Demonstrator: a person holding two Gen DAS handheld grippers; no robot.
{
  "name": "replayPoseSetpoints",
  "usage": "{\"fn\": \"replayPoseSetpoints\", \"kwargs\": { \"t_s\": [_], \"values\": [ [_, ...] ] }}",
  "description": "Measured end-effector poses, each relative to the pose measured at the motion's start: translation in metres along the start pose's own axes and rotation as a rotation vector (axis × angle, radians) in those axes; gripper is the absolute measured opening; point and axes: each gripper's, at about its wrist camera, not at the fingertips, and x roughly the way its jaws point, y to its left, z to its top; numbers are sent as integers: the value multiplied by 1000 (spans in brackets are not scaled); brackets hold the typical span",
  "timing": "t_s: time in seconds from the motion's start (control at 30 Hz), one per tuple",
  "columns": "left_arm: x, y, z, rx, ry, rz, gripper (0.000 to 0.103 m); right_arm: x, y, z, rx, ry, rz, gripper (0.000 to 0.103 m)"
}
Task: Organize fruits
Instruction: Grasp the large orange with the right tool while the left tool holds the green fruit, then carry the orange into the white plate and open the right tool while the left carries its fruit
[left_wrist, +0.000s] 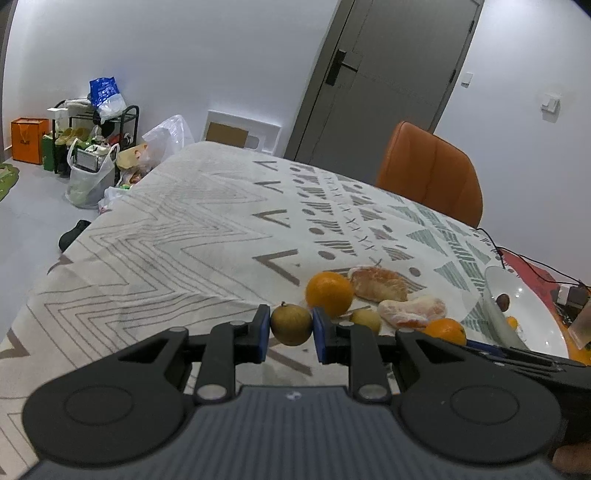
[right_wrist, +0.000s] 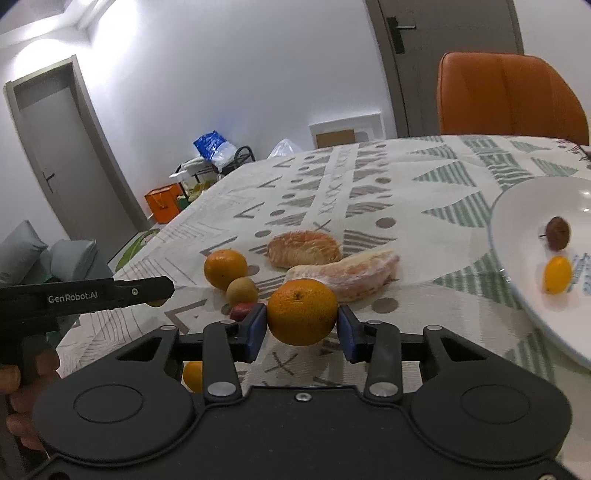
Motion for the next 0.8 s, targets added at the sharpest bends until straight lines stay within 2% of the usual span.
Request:
{"fn": "replayPoseSetpoints", "kwargs": {
  "t_s": [0.8],
  "values": [
    [-13, -65, 3, 101, -27, -46, 23, -58, -40, 0, 52, -129, -24, 39]
  ]
}}
